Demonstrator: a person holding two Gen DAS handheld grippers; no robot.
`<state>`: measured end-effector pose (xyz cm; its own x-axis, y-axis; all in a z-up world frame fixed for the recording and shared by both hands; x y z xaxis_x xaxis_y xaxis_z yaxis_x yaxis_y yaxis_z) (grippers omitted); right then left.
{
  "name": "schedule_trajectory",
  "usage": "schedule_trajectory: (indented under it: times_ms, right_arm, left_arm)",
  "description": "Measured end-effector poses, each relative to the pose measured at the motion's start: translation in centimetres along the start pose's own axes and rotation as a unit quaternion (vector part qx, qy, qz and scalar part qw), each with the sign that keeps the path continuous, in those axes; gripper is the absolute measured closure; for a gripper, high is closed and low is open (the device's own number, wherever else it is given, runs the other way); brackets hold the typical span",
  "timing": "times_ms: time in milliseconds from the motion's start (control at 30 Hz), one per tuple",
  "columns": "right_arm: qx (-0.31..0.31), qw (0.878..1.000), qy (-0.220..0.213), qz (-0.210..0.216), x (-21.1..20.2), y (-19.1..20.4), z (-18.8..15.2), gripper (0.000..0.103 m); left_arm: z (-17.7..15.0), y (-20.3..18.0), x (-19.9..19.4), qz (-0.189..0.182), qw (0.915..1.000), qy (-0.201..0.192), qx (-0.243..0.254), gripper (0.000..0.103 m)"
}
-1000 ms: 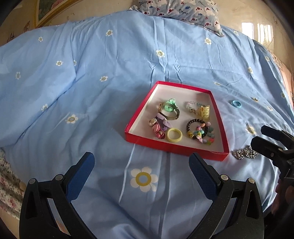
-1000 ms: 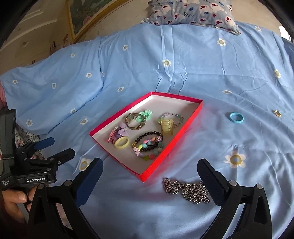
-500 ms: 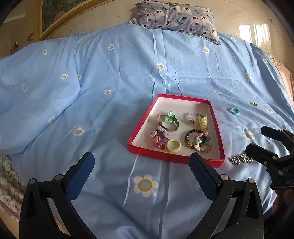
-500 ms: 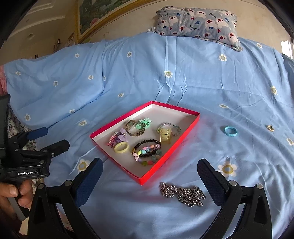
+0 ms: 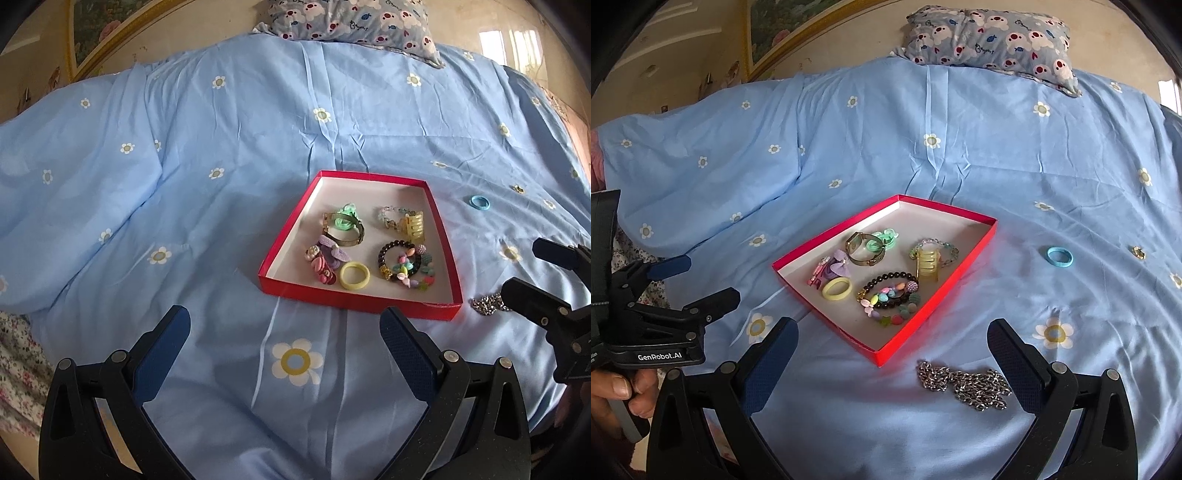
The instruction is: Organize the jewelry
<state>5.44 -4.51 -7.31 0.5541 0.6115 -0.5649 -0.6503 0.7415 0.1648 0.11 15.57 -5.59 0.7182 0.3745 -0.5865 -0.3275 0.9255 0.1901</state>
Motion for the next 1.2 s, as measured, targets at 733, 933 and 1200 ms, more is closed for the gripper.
schedule_trajectory:
  times_ms: [733,933,1200]
  right_arm:
    - [-0.005,1.000,-0.004,0.002,-0.15,0.54,0.32,0.000]
    - [-0.005,1.000,-0.006,0.001,-0.14,0.55,0.35,0.000]
    - [-0.005,1.000,-0.007,0.001,-0.13,0.58,0.39,0.000]
  left_arm:
    - [0.27,-0.21,-0.23,-0.012,0.9999,-0.001,-0.006,0.000]
    - [0.31,-0.22,-0.24,-0.012,0.9999,-0.002,-0.006,0.000]
    - [0.34,-0.33,-0.26,-0.013,0.9999,-0.003,-0.008,0.000]
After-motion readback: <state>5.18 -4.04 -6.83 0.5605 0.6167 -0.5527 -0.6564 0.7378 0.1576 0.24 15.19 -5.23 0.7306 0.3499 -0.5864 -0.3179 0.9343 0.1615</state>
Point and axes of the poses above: each gripper's, at about its wrist camera, not at the fingertips, and x roughly the way its jaws point, y to its left, z to its top, the point moved 9 cm from there along x, roughly the way its jaws point, and after that the axes turned 2 degrees about z, right-handed, at the moved point
